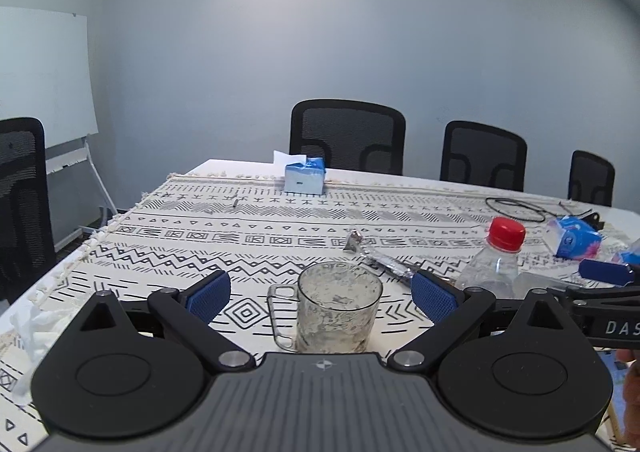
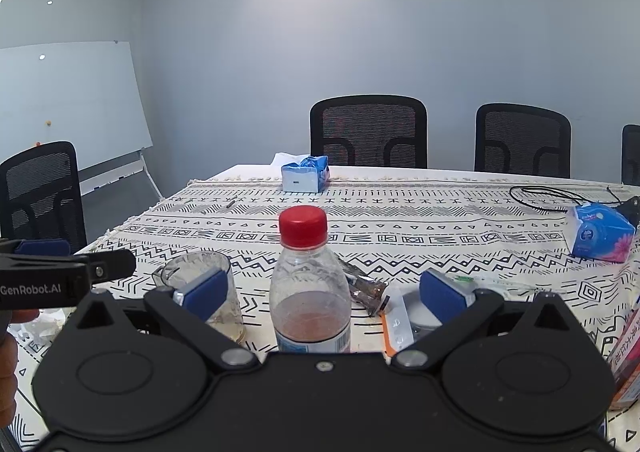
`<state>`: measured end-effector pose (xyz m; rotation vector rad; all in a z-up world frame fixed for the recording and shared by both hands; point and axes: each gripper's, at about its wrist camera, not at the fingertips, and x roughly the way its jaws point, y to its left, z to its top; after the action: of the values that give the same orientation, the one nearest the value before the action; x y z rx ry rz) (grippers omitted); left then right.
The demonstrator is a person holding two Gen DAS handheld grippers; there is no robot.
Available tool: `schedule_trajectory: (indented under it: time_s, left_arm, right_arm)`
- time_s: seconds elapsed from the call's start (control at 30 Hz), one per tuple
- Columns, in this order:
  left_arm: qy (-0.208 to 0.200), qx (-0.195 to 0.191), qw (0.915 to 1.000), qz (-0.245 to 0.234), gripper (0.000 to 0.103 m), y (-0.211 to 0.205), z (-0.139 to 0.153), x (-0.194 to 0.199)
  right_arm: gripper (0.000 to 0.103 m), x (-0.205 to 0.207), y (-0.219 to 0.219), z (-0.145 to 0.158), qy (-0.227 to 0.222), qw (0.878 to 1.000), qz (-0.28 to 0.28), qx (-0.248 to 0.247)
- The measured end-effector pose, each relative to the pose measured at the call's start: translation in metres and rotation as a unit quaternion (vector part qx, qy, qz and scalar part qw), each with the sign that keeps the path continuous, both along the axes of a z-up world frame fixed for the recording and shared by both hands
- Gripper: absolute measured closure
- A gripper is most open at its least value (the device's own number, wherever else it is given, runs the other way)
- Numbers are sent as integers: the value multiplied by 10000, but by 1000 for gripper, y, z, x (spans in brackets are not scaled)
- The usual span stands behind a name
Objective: Unscrew bottle cap and pour
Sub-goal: 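Move both grippers toward the red-capped plastic bottle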
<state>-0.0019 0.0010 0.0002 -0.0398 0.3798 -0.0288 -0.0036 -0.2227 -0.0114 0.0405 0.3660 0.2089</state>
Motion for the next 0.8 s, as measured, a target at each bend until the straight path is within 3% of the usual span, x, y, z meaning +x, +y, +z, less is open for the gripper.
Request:
schedule_trajectory:
  time_s: [0.8]
  left_arm:
    - [-38, -110, 9997, -191, 5, -4, -6, 4]
  right_arm:
    - [0, 3, -3, 0, -44, 10000, 0, 53]
